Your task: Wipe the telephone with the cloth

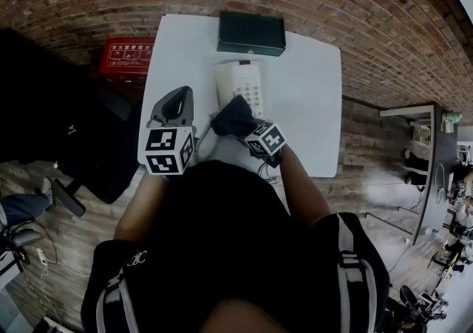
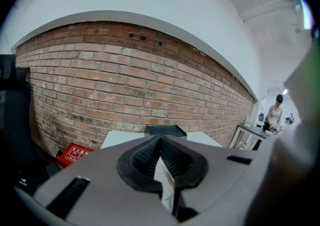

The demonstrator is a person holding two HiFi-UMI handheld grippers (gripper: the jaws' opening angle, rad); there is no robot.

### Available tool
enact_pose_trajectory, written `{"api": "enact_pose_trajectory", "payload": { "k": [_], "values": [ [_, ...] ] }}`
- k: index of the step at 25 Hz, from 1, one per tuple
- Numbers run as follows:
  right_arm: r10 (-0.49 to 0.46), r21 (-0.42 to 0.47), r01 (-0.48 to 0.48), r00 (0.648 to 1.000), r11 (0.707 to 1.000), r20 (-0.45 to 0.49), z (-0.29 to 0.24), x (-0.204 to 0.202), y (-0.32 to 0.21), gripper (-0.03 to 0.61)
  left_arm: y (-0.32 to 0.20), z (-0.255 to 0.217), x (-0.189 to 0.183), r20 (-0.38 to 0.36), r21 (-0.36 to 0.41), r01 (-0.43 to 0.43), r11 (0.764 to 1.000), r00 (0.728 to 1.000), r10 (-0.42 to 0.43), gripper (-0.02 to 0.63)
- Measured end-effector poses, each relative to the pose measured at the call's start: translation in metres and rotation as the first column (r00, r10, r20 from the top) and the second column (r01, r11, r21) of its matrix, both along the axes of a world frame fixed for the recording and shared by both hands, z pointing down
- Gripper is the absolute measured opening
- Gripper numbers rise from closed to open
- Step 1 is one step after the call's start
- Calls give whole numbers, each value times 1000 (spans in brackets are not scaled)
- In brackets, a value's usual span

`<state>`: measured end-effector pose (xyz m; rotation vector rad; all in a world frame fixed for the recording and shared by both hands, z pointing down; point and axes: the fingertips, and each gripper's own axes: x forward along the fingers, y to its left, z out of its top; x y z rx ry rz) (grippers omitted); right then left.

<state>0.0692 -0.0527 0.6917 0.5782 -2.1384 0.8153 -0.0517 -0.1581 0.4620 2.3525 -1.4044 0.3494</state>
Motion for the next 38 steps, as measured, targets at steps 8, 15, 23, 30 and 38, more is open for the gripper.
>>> {"api": "enact_pose_trajectory", "payload": {
  "k": [8, 15, 23, 30, 38],
  "values": [
    [110, 41, -106, 988, 994, -107, 6, 45, -17, 55, 3, 1, -2, -17, -8, 7, 1000, 1000, -7, -3],
    [186, 39, -183, 977, 982, -103, 4, 64, -22, 55, 4, 3, -5, -22, -19, 13, 1000, 1000, -13, -3],
    [337, 126, -322, 934, 938, -118, -13, 98, -47, 55, 3, 4, -7, -21, -20, 17, 1000, 1000, -17, -3],
    [436, 224, -399, 887, 889, -153, -13, 119, -74, 55, 2, 3, -8, -13, -17, 29, 999, 999, -29, -3],
    [404, 290, -341, 894, 894, -195, -17, 115, -104, 55, 1, 5, -16, -6, -22, 61, 998, 998, -61, -3]
  ]
}}
